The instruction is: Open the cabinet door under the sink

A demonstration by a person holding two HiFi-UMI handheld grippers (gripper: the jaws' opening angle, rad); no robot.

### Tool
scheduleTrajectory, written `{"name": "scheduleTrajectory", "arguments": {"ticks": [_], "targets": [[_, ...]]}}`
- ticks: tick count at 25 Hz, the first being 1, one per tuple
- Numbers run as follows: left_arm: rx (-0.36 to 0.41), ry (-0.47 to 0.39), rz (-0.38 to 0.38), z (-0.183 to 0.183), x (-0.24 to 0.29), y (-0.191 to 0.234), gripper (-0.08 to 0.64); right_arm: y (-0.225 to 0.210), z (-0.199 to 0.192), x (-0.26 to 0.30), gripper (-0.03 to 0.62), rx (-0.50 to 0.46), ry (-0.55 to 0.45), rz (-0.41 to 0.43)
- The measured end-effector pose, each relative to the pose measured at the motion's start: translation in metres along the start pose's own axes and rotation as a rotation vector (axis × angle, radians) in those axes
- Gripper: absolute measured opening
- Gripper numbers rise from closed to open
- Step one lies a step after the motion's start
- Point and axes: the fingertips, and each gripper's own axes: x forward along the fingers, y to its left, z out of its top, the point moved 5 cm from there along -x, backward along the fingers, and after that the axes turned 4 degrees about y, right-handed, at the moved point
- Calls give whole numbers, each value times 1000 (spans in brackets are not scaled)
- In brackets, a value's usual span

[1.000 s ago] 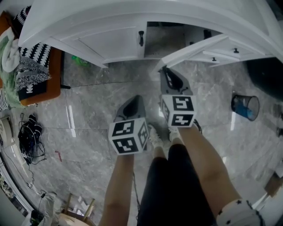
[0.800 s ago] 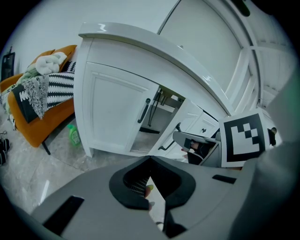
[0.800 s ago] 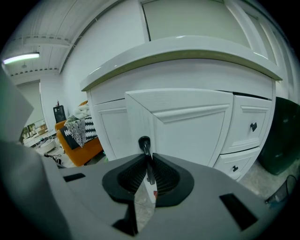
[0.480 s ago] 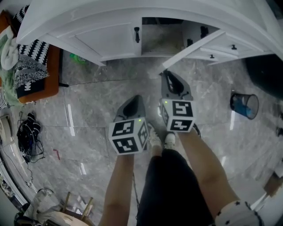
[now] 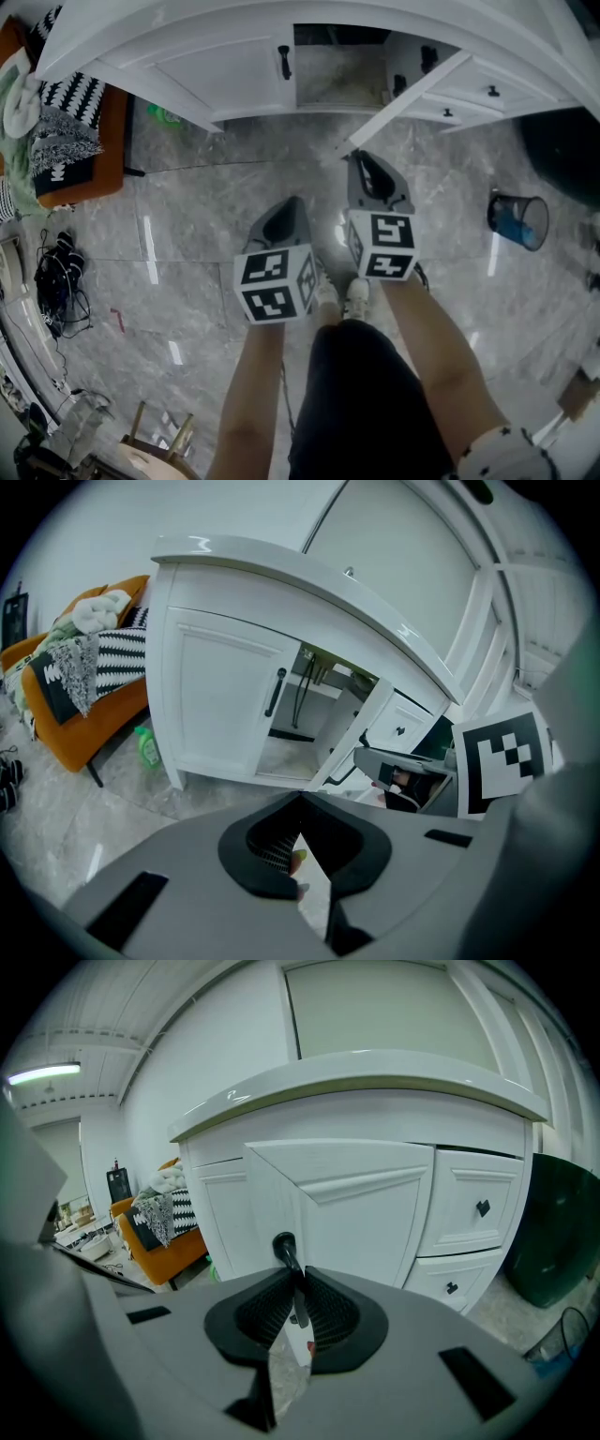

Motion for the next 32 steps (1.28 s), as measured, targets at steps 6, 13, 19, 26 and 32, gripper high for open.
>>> {"name": "scheduleTrajectory", "arguments": {"ticks": [6, 13, 19, 26, 32], "targets": [[-7, -1, 1, -7, -5, -8, 5, -12, -13, -14, 48, 5, 14, -13], [0, 0, -1, -12, -5, -24, 5, -29, -26, -31, 46, 6, 23, -25], [9, 0, -4, -15, -3, -38, 5, -43, -34, -42, 47, 7, 22, -28], [12, 4, -6, -21, -3, -53, 5, -64, -45, -58, 44, -1, 38, -46], [9, -5, -9, -23, -2, -69, 5, -94, -56, -74, 43, 23, 48, -83]]}}
